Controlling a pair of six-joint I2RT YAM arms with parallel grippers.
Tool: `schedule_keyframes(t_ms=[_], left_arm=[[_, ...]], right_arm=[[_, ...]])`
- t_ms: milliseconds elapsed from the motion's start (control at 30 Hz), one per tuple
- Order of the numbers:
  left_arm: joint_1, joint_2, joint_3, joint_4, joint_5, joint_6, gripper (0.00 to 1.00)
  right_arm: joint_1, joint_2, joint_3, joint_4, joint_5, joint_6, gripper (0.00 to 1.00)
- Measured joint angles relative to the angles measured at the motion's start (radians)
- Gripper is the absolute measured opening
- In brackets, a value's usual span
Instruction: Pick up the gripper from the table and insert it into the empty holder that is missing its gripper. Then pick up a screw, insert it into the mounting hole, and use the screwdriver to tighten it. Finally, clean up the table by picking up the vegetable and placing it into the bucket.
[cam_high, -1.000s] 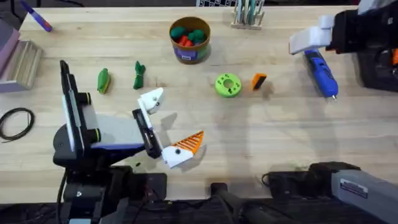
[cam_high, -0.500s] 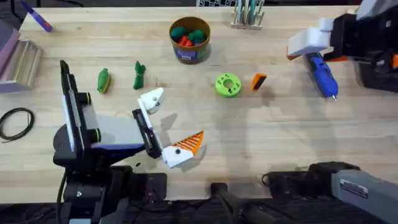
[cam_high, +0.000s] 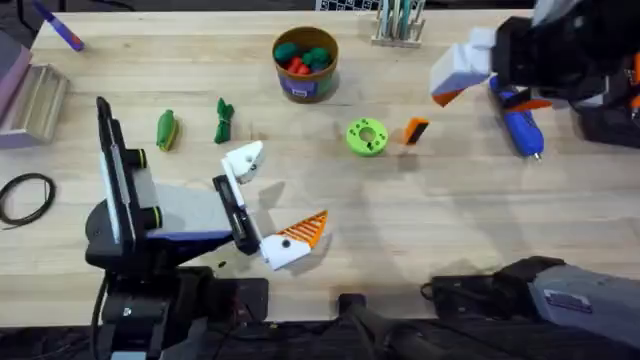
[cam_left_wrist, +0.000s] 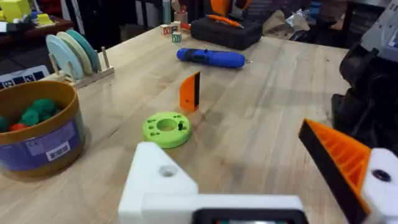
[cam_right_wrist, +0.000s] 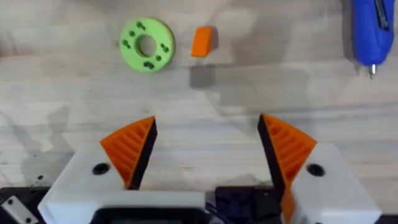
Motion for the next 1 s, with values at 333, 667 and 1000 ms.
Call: schedule_keyframes(t_ms=[333, 667, 1000], left_arm=[[0.000, 0.000, 0.000, 0.000, 0.000, 0.000, 0.986], [0.000, 0.000, 0.000, 0.000, 0.000, 0.000, 0.985], [0.000, 0.000, 0.000, 0.000, 0.000, 0.000, 0.985]], right_arm=[[0.028, 0.191, 0.038, -0.002, 0.011, 0.056, 0.994], [0.030, 0.277, 0.022, 0.116, -0.008, 0.120, 0.991], [-0.034, 0.296, -0.070, 0.174, -0.016, 0.120, 0.990]])
